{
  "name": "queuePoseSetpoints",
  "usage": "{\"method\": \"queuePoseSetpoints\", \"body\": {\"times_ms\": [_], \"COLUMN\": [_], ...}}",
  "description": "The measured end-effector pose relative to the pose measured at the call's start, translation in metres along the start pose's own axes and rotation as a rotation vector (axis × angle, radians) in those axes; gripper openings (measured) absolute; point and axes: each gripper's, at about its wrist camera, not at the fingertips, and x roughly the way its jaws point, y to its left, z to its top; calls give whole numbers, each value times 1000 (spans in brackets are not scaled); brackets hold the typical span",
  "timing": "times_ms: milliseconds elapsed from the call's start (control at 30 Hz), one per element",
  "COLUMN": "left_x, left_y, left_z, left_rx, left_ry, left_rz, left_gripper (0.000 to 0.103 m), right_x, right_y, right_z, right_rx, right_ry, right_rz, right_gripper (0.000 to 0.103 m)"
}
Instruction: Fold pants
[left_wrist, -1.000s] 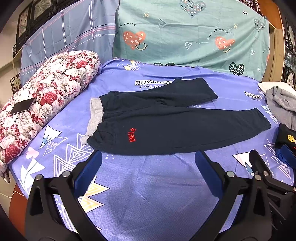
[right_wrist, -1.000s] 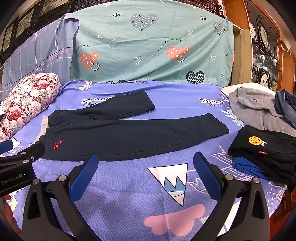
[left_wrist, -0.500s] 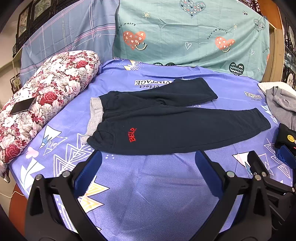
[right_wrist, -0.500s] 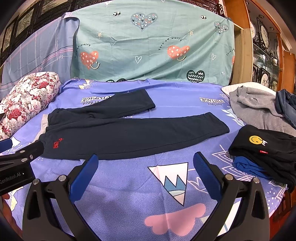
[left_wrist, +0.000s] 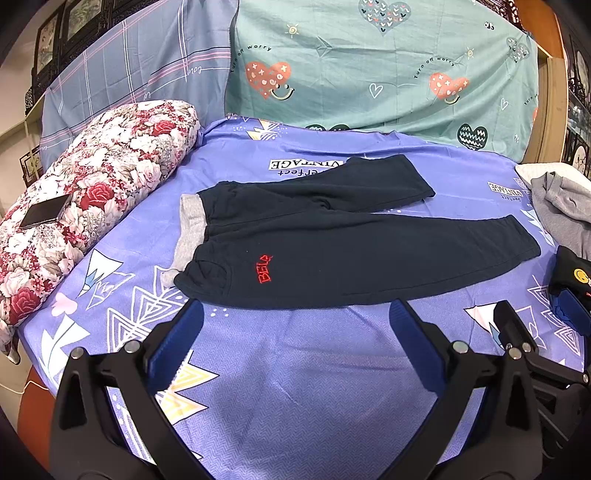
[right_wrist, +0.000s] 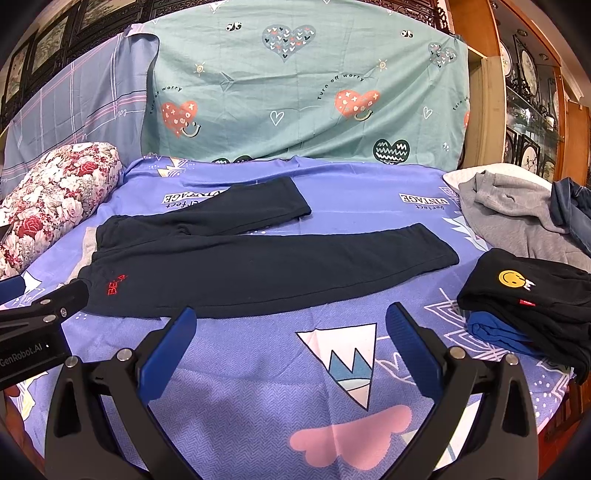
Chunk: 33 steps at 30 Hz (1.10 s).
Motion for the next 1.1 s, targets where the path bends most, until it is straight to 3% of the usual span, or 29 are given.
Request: {"method": "queuePoseSetpoints", "body": {"times_ms": [800, 1100], "left_x": [16, 40], "left_y": [-1, 5], "left_z": [4, 16], "left_rx": [6, 3], "left_ry": [32, 94], "left_rz": [-5, -34], "left_gripper": [101, 101], "right_x": [17, 40], "right_y": [3, -12], "right_z": [0, 9], "right_rx": [-14, 29], "right_ry": [41, 105], "right_rz": [12, 20], "right_gripper": [102, 102]}}
